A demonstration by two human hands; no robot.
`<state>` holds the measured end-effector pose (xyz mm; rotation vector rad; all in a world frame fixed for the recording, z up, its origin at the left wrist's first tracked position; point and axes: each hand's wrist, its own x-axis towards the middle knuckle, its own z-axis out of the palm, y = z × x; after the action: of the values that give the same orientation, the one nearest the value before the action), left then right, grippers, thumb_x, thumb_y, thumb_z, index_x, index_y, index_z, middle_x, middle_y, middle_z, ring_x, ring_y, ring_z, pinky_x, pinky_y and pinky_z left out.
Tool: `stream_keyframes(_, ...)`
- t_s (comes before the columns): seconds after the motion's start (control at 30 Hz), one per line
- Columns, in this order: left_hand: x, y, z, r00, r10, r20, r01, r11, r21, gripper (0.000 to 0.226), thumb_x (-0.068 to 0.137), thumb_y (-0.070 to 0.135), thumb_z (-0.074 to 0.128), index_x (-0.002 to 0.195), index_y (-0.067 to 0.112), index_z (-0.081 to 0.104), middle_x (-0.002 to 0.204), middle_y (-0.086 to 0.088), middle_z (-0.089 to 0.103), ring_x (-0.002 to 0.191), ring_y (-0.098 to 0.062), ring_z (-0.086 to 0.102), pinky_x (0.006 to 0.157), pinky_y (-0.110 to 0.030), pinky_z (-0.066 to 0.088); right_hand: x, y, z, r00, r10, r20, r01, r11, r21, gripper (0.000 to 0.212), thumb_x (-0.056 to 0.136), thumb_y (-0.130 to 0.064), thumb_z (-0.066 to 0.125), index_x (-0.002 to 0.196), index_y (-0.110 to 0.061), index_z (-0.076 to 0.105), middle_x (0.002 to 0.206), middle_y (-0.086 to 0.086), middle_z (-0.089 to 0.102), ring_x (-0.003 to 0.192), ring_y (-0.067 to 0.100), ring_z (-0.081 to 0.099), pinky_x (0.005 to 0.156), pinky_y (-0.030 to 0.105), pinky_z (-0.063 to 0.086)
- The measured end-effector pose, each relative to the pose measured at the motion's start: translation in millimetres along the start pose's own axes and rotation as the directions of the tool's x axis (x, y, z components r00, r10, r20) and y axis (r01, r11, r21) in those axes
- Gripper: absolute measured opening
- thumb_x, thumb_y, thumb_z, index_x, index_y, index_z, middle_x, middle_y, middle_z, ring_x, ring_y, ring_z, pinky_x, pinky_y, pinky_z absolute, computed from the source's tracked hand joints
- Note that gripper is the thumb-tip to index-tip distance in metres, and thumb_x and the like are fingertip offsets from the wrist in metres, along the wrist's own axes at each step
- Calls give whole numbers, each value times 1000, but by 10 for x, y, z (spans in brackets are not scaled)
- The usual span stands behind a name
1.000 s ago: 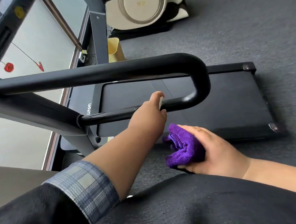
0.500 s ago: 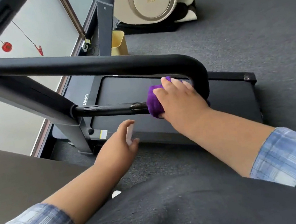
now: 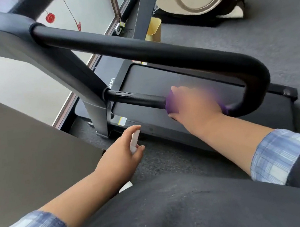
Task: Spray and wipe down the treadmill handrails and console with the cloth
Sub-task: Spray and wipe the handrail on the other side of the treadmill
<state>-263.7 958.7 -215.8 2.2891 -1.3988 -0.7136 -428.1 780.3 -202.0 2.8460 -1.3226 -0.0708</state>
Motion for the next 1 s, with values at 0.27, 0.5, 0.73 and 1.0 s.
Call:
stream_keyframes(0.27,216,-55,-37,999,41,25,-38,993,-112,56,93,40,58,139,51,27,112,16,62,94,-9,61,82,-32,49,-170,269,-109,994,88,66,-84,994,-64,92,73,-85,52,145,-31,30,137,6,51,121,30,52,94,48,49)
stream_keyframes(0.5,365,-378,-169,991,97,95,-81,985,-153,57,92,40,58,138,52,27,109,15,62,91,-5,60,81,-29,47,109,-38,-48,997,31,76,-23,994,-105,82,80,-77,54,140,-25,36,118,2,62,98,28,62,79,42,54)
stream_keyframes(0.73,571,-739,-461,982,139,131,-118,981,-156,57,92,42,58,138,53,27,99,17,61,87,-4,59,82,-33,50,378,-410,69,997,48,64,-33,976,-217,75,81,-75,50,133,-21,43,105,4,62,86,29,63,67,38,50)
stream_keyframes(1.0,702,-1188,-671,975,167,144,-144,977,-161,56,91,43,59,134,58,26,95,19,61,82,-1,58,74,-25,44,606,-782,48,996,51,73,-35,979,-202,74,83,-71,55,136,-22,42,112,5,61,91,31,62,72,40,51)
